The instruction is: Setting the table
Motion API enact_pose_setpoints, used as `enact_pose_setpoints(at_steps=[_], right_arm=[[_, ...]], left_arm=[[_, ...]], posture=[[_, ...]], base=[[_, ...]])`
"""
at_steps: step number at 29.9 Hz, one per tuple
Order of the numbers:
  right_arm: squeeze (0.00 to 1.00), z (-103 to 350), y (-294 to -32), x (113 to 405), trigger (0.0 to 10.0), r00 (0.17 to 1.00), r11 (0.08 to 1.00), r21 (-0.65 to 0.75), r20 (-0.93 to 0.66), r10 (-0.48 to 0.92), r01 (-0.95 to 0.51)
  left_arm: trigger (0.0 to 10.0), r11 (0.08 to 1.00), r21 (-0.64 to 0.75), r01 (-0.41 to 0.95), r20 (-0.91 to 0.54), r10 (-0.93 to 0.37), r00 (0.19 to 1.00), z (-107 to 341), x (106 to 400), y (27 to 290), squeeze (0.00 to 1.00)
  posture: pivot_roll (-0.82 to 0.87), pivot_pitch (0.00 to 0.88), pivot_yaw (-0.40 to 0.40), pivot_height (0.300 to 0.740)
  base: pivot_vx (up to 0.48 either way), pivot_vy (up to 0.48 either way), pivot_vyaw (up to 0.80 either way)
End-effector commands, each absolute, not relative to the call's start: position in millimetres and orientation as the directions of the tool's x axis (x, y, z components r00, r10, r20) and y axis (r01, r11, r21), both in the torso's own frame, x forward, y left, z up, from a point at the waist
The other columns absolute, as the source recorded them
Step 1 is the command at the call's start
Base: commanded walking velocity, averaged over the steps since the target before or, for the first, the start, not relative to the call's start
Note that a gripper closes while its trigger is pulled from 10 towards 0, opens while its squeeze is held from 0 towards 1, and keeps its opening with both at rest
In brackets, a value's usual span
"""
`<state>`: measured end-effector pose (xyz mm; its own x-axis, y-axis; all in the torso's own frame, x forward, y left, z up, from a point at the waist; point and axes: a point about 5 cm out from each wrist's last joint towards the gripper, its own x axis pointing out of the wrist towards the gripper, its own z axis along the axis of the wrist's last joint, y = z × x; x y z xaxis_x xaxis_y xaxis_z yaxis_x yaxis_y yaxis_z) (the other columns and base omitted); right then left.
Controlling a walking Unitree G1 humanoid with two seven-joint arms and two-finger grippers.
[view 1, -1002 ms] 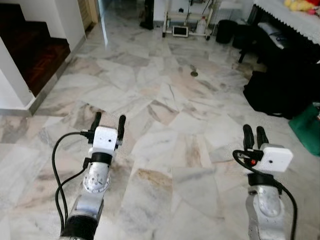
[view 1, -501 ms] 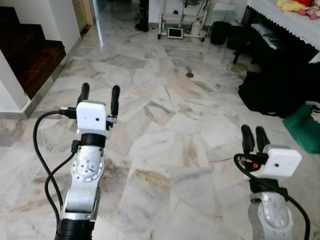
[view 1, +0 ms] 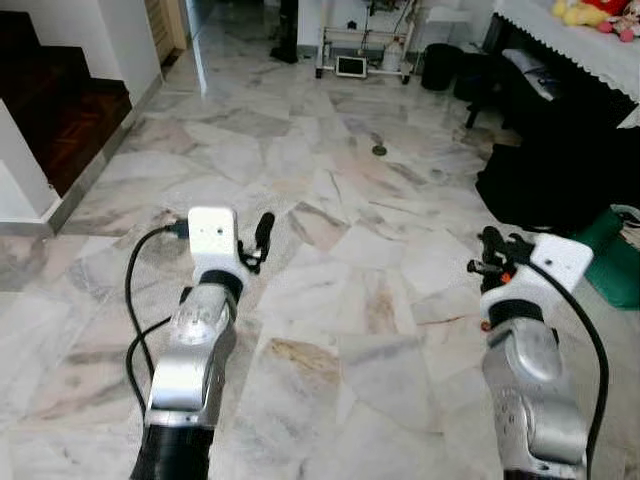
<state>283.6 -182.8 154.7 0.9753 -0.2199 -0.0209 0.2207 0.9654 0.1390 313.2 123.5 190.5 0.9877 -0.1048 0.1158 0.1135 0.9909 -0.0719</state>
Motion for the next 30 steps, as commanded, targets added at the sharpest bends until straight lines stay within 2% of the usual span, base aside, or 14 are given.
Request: enact_pose_setpoints(at_steps=[1,7,11,14,15,16,17,18,22,26,28,30], right_arm=[[0.0,149,-185,284,10.0,0.971,0.963,0.133,-0.075,-0.226,0.234],[0.0,128,-185,282,10.0,0.938,0.969,0.079,-0.278,-0.205,0.235],[0.0,117,-194,279,10.0,0.912,0.964,0.057,-0.343,-0.225,0.259],[0.0,126,-204,282,10.0,0.927,0.961,0.024,-0.274,-0.258,0.274],[0.0,132,-208,284,10.0,0.941,0.964,0.0,-0.216,-0.261,0.268],[0.0,130,-213,282,10.0,0.939,0.958,0.016,-0.204,-0.278,0.287],[0.0,130,-213,282,10.0,0.939,0.958,0.016,-0.204,-0.278,0.287],[0.0,127,-220,279,10.0,0.932,0.947,0.037,-0.197,-0.305,0.318],[0.0,135,-226,276,10.0,0.938,0.94,0.067,-0.121,-0.326,0.335],[0.0,146,-217,278,10.0,0.959,0.956,0.073,-0.019,-0.284,0.285],[0.0,154,-205,277,10.0,0.971,0.973,0.035,0.073,-0.229,0.227],[0.0,155,-203,277,10.0,0.972,0.976,0.029,0.092,-0.216,0.215]], left_arm=[[10.0,0.987,-0.087,0.132,0.076,-0.126,0.989,188,314,120,0.0],[10.0,0.979,-0.127,0.161,-0.241,-0.188,0.952,153,311,115,0.0],[10.0,0.979,-0.126,0.161,-0.319,-0.193,0.928,143,308,115,0.0],[10.0,0.984,-0.075,0.164,-0.289,-0.178,0.941,148,311,117,0.0],[10.0,0.987,-0.027,0.159,-0.238,-0.161,0.958,154,314,121,0.0],[10.0,0.988,0.043,0.147,-0.203,-0.136,0.97,157,317,128,0.0],[10.0,0.988,0.043,0.147,-0.203,-0.136,0.97,157,317,128,0.0],[10.0,0.986,0.119,0.115,-0.148,-0.097,0.984,161,321,138,0.0],[10.0,0.97,0.238,0.055,-0.017,-0.052,0.998,175,324,157,0.0],[10.0,0.977,0.213,0.009,0.061,-0.022,0.998,183,324,163,0.0],[10.0,0.977,0.213,-0.006,0.137,-0.023,0.99,190,321,159,0.0],[10.0,0.977,0.211,-0.006,0.15,-0.027,0.988,192,320,157,0.0]], posture=[[0.12,0.0,-0.098,0.74],[0.12,0.0,-0.098,0.74],[0.12,0.0,-0.094,0.74],[0.13,0.0,-0.095,0.74],[0.13,0.0,-0.094,0.74],[0.12,0.0,-0.09,0.74],[0.12,0.0,-0.09,0.74],[0.12,0.0,-0.085,0.74],[0.11,0.0,-0.075,0.74],[0.1,0.0,-0.069,0.74],[0.11,0.0,-0.068,0.74],[0.11,0.0,-0.068,0.74]], base=[[0.0,0.0,0.0],[0.0,0.0,0.0],[0.0,0.0,0.0],[0.0,0.0,0.0],[0.0,0.0,0.0],[0.0,0.0,0.0],[0.0,0.0,0.0],[0.0,0.0,0.0],[0.0,0.0,0.0],[0.0,0.0,0.0],[0.0,0.0,0.0],[0.0,0.0,0.0]])
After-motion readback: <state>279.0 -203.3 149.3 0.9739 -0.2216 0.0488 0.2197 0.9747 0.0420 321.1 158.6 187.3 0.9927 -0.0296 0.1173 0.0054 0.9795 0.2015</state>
